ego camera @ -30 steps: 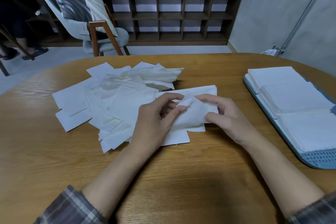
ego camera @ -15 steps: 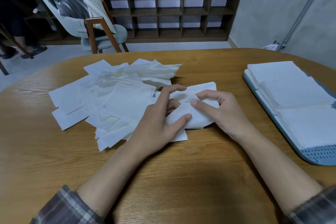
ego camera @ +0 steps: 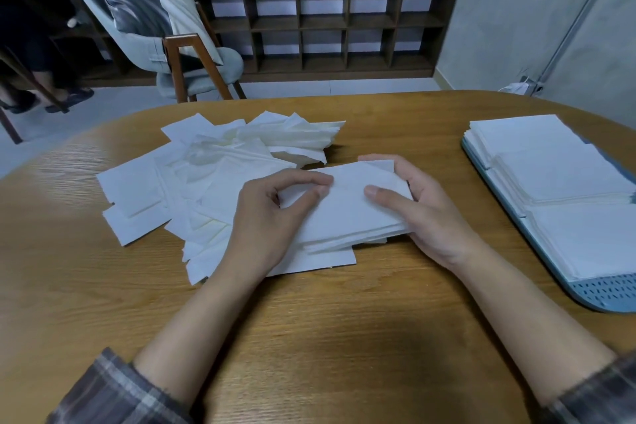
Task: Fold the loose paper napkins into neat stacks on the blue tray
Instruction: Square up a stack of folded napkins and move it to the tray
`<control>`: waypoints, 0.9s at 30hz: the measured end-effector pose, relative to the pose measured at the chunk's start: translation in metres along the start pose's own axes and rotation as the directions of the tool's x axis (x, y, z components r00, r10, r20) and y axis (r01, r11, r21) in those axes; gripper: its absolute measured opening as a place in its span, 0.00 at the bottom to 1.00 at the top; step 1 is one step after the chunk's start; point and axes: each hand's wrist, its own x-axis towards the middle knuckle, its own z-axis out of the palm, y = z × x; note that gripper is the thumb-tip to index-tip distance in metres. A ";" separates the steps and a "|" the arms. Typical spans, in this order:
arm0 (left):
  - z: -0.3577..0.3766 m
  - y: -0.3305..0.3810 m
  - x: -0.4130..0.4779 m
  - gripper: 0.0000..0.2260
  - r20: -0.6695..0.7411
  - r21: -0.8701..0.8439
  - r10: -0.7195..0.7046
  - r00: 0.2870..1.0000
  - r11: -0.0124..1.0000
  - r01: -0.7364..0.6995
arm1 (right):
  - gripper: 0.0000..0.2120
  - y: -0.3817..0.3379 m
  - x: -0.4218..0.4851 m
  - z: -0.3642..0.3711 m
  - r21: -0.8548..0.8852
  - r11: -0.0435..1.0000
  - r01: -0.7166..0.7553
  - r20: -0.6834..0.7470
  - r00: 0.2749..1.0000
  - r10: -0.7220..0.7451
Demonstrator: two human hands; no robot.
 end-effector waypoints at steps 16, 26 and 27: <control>0.006 -0.003 -0.003 0.05 0.024 0.125 -0.013 1.000 0.992 0.010 | 0.33 -0.005 -0.003 0.003 -0.263 0.962 0.077 -0.009 0.997 -0.082; 0.006 0.008 -0.006 0.15 0.081 -0.091 -0.109 0.991 0.989 0.116 | 0.37 -0.007 -0.002 -0.002 0.132 0.983 0.126 -0.073 0.990 -0.117; 0.006 0.011 -0.006 0.18 0.132 -0.125 -0.109 0.985 0.984 0.125 | 0.36 -0.007 -0.002 -0.001 0.075 0.989 0.124 -0.087 0.989 -0.118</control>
